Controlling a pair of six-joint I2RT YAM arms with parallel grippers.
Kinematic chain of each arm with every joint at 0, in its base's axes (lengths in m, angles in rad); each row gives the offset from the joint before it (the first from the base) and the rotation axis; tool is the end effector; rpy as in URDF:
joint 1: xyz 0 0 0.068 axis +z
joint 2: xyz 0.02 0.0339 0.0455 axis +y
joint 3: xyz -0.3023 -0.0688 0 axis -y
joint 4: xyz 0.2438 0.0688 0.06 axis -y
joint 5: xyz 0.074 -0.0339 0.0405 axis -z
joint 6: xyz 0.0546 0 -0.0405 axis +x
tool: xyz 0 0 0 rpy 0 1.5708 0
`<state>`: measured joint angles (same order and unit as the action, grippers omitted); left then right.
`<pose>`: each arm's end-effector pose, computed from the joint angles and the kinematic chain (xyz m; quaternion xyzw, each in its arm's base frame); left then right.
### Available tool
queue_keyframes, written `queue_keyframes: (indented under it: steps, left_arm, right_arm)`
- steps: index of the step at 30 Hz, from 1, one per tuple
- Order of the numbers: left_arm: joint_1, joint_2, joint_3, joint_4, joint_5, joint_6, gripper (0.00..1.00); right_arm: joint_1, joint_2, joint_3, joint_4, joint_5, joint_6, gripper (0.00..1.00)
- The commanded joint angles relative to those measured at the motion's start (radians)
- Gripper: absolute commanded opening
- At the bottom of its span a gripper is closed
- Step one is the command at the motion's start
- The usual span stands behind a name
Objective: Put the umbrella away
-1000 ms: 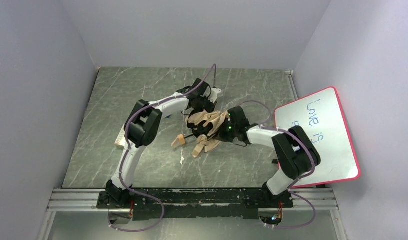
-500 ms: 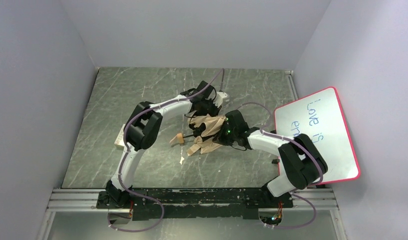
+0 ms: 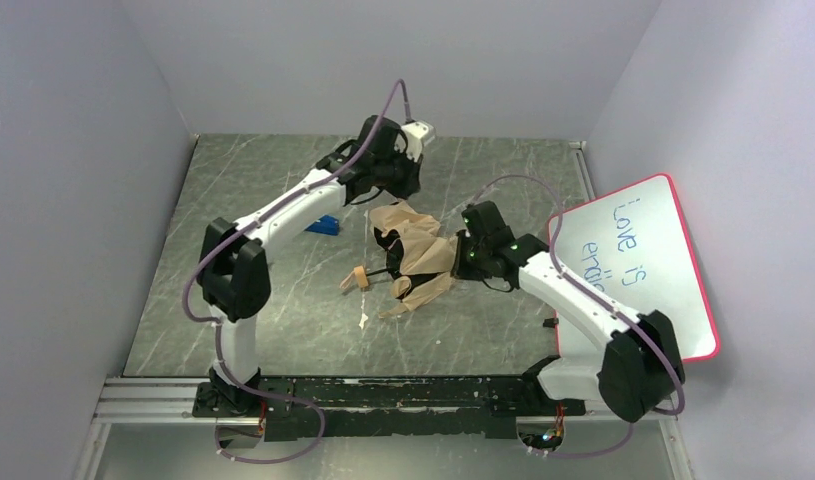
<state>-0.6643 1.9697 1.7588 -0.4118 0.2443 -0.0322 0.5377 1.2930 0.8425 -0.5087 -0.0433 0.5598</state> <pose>0.3789 -0.3134 0.3256 0.3273 0.8221 -0.2565 0.3889 0.2191 0.1334 0.2468 0.0040 0.9534 0.1746 0.2460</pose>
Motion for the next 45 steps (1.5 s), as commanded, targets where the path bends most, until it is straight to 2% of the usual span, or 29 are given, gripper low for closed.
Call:
queue_keyframes:
  steps: [1, 4, 9, 14, 20, 22, 28, 32, 40, 45]
  left_arm:
    - [0.038, -0.116, -0.051, 0.023, -0.171, -0.075, 0.10]
    - [0.069, -0.229, -0.144, 0.032, -0.241, -0.119, 0.05]
    - [0.089, -0.419, -0.351, -0.020, -0.398, -0.181, 0.05]
    - [0.090, -0.602, -0.574, -0.115, -0.513, -0.278, 0.05]
    - [0.089, -0.716, -0.835, -0.106, -0.487, -0.419, 0.05]
    - [0.091, -0.724, -0.889, -0.081, -0.474, -0.451, 0.05]
    - [0.089, -0.663, -0.964, 0.011, -0.391, -0.467, 0.05]
    - [0.089, -0.612, -1.011, 0.113, -0.343, -0.463, 0.05]
    - [0.055, -0.470, -1.026, 0.283, -0.287, -0.501, 0.05]
    - [-0.023, -0.368, -0.959, 0.329, -0.275, -0.521, 0.05]
  right_arm:
    - [-0.002, -0.074, 0.115, -0.261, 0.266, -0.063, 0.15]
    - [-0.008, -0.100, 0.158, -0.270, 0.401, -0.056, 0.14]
    - [-0.096, -0.031, 0.211, -0.186, 0.478, -0.089, 0.11]
    - [-0.241, 0.104, 0.258, -0.046, 0.370, -0.166, 0.11]
    - [-0.275, 0.317, 0.325, 0.045, 0.174, -0.233, 0.06]
    - [-0.275, 0.361, 0.328, 0.076, 0.105, -0.239, 0.06]
    - [-0.275, 0.495, 0.360, 0.066, 0.099, -0.254, 0.07]
    - [-0.274, 0.526, 0.347, 0.070, 0.035, -0.275, 0.07]
    - [-0.221, 0.545, 0.324, 0.073, -0.068, -0.304, 0.09]
    - [-0.143, 0.543, 0.312, 0.086, -0.130, -0.285, 0.09]
